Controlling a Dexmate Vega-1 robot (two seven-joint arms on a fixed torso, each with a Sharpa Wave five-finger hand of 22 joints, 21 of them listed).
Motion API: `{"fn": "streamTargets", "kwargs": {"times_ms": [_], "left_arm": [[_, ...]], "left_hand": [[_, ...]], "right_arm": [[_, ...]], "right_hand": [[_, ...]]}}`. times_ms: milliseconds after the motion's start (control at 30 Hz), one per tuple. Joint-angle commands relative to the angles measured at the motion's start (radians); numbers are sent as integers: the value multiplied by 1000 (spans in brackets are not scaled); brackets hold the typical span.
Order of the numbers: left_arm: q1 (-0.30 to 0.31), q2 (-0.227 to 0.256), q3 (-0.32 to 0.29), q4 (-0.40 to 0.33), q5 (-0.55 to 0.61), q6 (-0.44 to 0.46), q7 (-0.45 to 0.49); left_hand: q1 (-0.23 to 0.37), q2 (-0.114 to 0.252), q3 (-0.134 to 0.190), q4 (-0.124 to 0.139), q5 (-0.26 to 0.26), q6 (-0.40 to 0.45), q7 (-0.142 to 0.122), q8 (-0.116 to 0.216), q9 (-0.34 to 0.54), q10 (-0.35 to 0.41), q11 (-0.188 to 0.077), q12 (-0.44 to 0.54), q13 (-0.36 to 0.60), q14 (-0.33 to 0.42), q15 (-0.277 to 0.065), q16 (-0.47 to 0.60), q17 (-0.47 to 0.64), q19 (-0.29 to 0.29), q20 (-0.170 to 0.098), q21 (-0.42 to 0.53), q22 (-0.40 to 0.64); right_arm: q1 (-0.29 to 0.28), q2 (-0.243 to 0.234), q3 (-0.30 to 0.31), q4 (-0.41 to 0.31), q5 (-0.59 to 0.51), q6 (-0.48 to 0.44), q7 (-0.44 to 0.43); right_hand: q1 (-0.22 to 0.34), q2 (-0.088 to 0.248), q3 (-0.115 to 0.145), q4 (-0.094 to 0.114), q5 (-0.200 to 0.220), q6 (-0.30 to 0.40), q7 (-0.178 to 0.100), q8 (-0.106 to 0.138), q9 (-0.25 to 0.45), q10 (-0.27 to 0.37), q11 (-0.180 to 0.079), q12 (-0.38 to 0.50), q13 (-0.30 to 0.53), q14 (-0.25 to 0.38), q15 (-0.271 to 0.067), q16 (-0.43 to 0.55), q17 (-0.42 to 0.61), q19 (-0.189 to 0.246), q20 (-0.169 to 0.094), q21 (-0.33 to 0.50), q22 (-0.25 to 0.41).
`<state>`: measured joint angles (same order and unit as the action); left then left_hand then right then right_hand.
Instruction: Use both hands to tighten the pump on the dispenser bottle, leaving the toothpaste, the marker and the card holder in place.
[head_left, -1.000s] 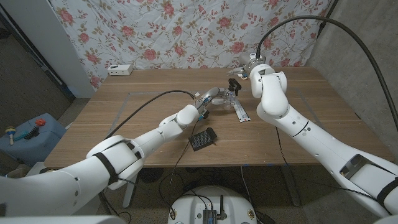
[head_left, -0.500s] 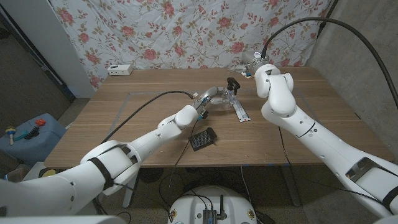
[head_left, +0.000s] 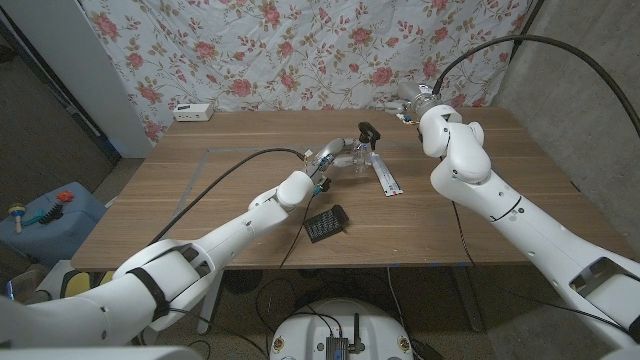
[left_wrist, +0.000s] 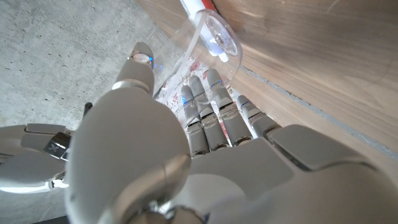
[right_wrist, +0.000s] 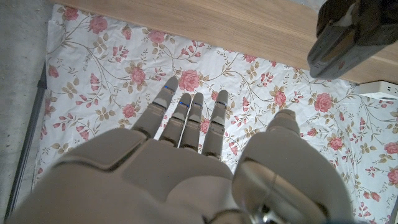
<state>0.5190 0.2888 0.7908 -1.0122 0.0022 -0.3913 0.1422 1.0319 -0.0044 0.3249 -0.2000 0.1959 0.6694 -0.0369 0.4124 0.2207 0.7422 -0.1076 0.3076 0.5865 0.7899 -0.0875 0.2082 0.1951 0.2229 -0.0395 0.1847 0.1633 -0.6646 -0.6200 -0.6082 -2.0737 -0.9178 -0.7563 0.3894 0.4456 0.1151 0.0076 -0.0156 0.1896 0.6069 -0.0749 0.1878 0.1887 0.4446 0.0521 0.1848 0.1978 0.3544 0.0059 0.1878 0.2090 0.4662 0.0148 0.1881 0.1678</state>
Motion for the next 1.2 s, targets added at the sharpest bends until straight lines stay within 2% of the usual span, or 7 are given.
{"fn": "streamTargets", "kwargs": {"times_ms": [33,233,400,700,800,1000,1200], "left_arm": [[83,62,-50,-156,-2,60,46],[109,80,-69,-198,-7,76,61],[127,94,-83,-225,-10,86,72],[154,107,-104,-248,-19,88,92],[163,110,-111,-257,-24,95,98],[177,119,-124,-268,-32,96,106],[195,129,-136,-286,-41,102,114]], "left_hand": [[-63,121,58,49,6,143,-36,2,3,47,-40,3,0,6,-77,-4,0,3,-35,-1,3],[-65,119,60,49,6,145,-35,3,3,48,-41,1,-4,5,-76,-8,-5,0,-34,-1,3],[-68,118,61,50,6,145,-39,3,3,46,-43,-2,-6,4,-78,-10,-6,-1,-34,-1,3],[-72,113,64,49,6,147,-37,3,3,46,-41,-7,-12,-5,-74,-18,-12,-2,-34,-1,3],[-72,111,65,49,6,145,-36,2,3,45,-40,-9,-14,-9,-75,-21,-14,-2,-33,-1,3],[-75,108,69,48,6,144,-40,0,2,43,-43,-16,-21,-11,-76,-23,-18,-2,-32,0,4],[-78,107,72,49,6,143,-42,-2,2,44,-41,-21,-27,-10,-77,-23,-20,-3,-32,0,4]], "right_arm": [[-28,-24,33,4,252,24,-221],[-59,-32,78,16,397,82,-319],[-86,-22,110,37,506,124,-415],[-128,-25,161,74,688,230,-532],[-134,-26,169,95,744,268,-554],[-154,-25,186,138,840,354,-606],[-174,-21,204,196,930,470,-642]], "right_hand": [[-10,1,-1,9,8,-19,-4,-5,4,-12,4,-3,4,-12,-1,-3,0,-5,-11,-6,2],[-26,8,-3,17,10,-46,-10,-10,4,-17,3,0,3,-19,-5,1,1,-11,-22,-6,2],[-48,13,-7,29,14,-77,-9,-10,3,-49,-2,-4,2,-48,-7,-2,1,-27,-38,-8,1],[-56,17,-5,32,18,-106,-10,-12,1,-74,6,-4,1,-79,-11,-5,-1,-43,-53,-8,0],[-61,17,-5,33,20,-111,-6,-8,0,-105,-10,-9,-1,-109,-14,-10,-4,-48,-60,-7,0],[-65,20,-1,33,24,-168,-11,-17,-3,-153,-22,-11,-8,-160,-25,-12,-10,-76,-76,-11,-1],[-73,19,-2,36,26,-237,-15,-24,-5,-170,-18,-8,-12,-177,-28,-8,-14,-88,-82,-10,-2]]}}
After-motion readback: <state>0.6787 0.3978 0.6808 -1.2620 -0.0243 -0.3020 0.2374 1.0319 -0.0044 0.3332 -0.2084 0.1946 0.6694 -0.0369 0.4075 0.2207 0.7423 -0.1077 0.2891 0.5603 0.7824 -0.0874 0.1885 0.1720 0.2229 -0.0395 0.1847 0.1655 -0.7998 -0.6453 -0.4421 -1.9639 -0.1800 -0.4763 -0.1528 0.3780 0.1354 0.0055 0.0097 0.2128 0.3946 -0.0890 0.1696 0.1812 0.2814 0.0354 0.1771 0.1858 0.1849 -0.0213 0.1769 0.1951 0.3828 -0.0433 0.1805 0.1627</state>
